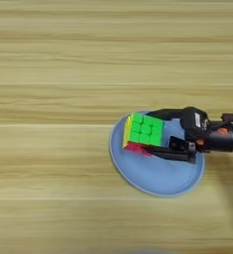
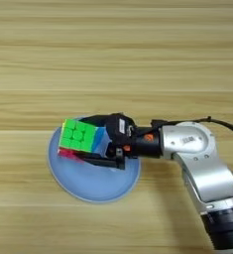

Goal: Move the objects on the table

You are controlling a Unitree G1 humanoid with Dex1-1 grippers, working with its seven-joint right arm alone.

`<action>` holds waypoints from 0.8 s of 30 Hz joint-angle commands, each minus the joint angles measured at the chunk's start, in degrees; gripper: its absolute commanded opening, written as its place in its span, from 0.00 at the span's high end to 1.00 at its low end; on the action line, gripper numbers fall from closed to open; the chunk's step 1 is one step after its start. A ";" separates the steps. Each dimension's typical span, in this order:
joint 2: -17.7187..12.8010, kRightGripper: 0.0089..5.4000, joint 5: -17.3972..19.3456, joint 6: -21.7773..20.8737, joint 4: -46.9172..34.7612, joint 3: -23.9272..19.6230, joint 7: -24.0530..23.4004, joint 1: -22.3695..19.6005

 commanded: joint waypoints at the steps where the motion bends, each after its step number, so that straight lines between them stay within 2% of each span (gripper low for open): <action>1: 1.43 0.38 -0.33 2.09 -3.43 1.83 -3.61 -5.71; 7: 7.41 0.38 -2.93 8.82 -3.64 7.58 -8.45 -9.54; 11: 10.86 0.38 -4.56 11.64 -2.83 10.32 -11.44 -11.17; 18: 15.15 0.38 -7.07 13.61 -1.06 14.75 -14.04 -11.89; 24: 17.31 0.38 -10.52 11.49 3.09 17.59 -16.07 -11.78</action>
